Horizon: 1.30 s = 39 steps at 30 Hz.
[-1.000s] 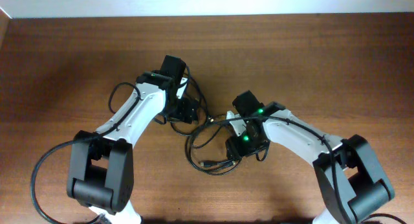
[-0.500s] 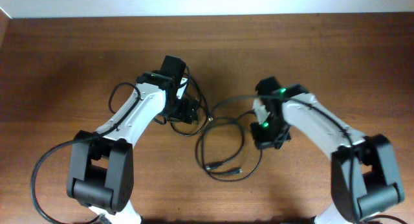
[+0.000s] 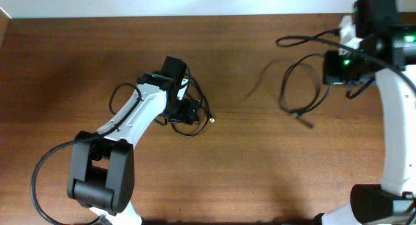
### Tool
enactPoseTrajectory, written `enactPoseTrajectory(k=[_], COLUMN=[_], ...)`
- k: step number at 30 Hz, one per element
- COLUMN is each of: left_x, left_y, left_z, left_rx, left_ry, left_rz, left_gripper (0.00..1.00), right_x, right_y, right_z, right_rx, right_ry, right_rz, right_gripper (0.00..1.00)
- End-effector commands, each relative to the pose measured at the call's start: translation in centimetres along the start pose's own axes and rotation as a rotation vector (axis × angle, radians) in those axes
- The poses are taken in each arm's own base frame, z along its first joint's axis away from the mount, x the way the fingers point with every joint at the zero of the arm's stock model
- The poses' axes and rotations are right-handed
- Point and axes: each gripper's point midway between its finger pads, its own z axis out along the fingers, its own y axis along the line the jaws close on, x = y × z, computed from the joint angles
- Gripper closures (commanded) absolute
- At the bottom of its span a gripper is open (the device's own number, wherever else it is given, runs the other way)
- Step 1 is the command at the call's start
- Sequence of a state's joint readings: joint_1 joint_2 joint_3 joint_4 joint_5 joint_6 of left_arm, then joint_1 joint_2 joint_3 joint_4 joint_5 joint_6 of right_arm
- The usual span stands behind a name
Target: Untangle cables
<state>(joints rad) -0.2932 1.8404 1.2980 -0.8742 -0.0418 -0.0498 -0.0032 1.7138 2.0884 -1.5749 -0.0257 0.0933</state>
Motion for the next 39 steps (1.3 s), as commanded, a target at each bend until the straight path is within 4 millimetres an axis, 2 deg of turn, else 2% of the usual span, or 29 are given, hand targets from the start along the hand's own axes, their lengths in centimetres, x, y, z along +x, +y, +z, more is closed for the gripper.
enactPoseTrajectory(k=[1,3,8,12,17,21,29,32,35,39], left_x=[0.3,0.3,0.3,0.3,0.3,0.3,0.3,0.3,0.3,0.3], left_y=[0.2,0.2,0.2,0.2,0.2,0.2,0.2,0.2,0.2,0.2], left_z=[0.4,0.4,0.4,0.4,0.4,0.4,0.4,0.4,0.4,0.4], left_rx=[-0.008,-0.008,-0.008,-0.008,-0.008,-0.008,-0.008,-0.008,-0.008,-0.008], left_ry=[0.015,0.015,0.015,0.015,0.015,0.015,0.015,0.015,0.015,0.015], left_rz=[-0.011,-0.011,-0.011,-0.011,-0.011,-0.011,-0.011,-0.011,-0.011,-0.011], left_gripper=[0.01,0.01,0.01,0.01,0.01,0.01,0.01,0.01,0.01,0.01], right_x=[-1.9,-2.4,-1.9,0.2,3.1,4.3,5.4,5.9,6.1,5.3], right_y=[-2.4,-4.2,-12.0,-18.6,-25.2,-30.1,-35.9,-38.0,-38.8,-37.9], right_z=[-3.3,-4.1,-5.2,-6.5,-8.4,-10.6,-14.3,-16.9,-19.5,-22.9], right_rx=[0.034,0.069,0.226,0.33,0.425,0.51,0.636,0.704,0.756,0.799], right_ry=[-0.124,-0.156,-0.179,-0.178,-0.204,-0.289,-0.445,-0.536,-0.619,-0.735], right_rz=[0.05,0.088,0.258,0.426,0.608,0.719,0.814,0.844,0.849,0.816], right_gripper=[0.96,0.96,0.96,0.96,0.96,0.96,0.96,0.96,0.96,0.96])
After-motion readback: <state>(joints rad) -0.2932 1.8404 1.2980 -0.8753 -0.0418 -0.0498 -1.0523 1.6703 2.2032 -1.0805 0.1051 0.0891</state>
